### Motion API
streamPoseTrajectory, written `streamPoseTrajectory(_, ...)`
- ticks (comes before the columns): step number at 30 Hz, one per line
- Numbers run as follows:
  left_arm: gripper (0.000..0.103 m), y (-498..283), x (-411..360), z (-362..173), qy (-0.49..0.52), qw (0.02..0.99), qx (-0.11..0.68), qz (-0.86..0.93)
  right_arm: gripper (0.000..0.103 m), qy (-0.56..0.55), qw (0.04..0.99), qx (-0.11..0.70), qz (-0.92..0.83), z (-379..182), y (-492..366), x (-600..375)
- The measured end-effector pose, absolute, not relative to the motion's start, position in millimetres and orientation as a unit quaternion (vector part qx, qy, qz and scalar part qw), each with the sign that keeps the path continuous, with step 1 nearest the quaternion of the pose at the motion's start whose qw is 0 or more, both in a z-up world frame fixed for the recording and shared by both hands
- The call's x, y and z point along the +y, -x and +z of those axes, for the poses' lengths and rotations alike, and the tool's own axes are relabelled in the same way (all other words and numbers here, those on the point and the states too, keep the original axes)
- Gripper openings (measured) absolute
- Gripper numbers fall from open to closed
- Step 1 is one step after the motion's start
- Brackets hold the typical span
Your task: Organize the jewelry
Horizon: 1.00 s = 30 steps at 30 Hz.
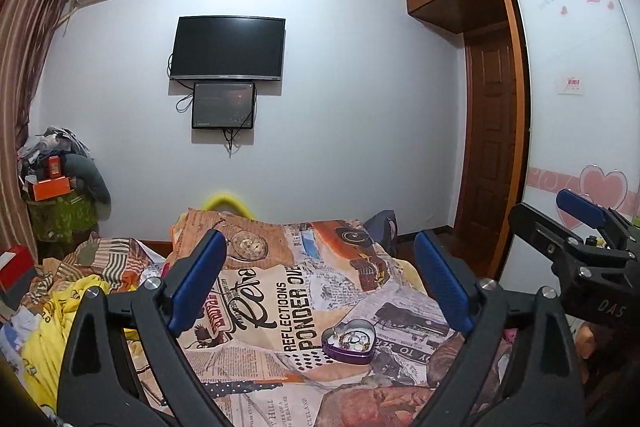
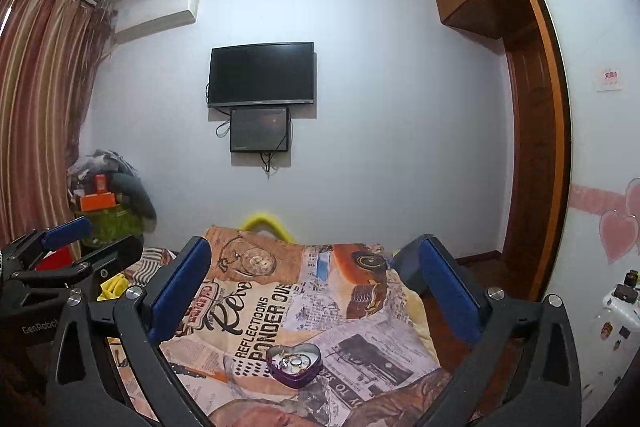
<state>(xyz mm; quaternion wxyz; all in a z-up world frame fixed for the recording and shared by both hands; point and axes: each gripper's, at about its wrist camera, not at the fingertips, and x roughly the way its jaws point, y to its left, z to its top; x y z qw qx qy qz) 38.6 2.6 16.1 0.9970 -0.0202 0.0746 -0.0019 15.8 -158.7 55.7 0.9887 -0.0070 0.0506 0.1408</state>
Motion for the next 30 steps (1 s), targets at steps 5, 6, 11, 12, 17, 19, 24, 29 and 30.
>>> streamPoseTrajectory(5,0.095,-39.7,1.7,15.3,0.021,0.997,0.078,-0.003,0.103,0.007,0.988,0.055,0.142,54.5,-16.1,-160.2)
streamPoseTrajectory(6,0.095,-39.4,1.2,15.4,0.02,0.997,0.078,-0.003,0.103,0.006,0.988,0.056,0.141,54.8,-16.1,-160.7)
streamPoseTrajectory(11,0.096,-41.3,-1.2,13.3,0.017,0.997,0.081,-0.002,0.103,0.005,0.988,0.062,0.142,54.3,-19.2,-161.2)
streamPoseTrajectory(12,0.096,-41.8,-1.6,13.0,0.017,0.997,0.081,-0.001,0.103,0.005,0.988,0.064,0.143,54.7,-19.5,-161.4)
streamPoseTrajectory(17,0.096,-43.1,-3.4,13.2,0.015,0.996,0.082,0.002,0.103,0.006,0.987,0.068,0.143,53.7,-20.1,-161.5)
streamPoseTrajectory(19,0.097,-43.3,-4.2,12.4,0.015,0.996,0.083,0.001,0.103,0.005,0.987,0.069,0.144,54.4,-20.2,-161.9)
streamPoseTrajectory(24,0.099,-43.5,-4.1,12.9,0.015,0.996,0.082,0.001,0.103,0.004,0.987,0.072,0.144,53.7,-20.1,-163.5)
streamPoseTrajectory(29,0.102,-43.6,-5.3,12.3,0.017,0.997,0.081,0.004,0.103,0.004,0.987,0.073,0.143,52.4,-20.3,-164.5)
streamPoseTrajectory(30,0.102,-44.0,-5.4,12.3,0.016,0.997,0.081,0.004,0.103,0.004,0.987,0.073,0.143,52.8,-19.8,-164.8)
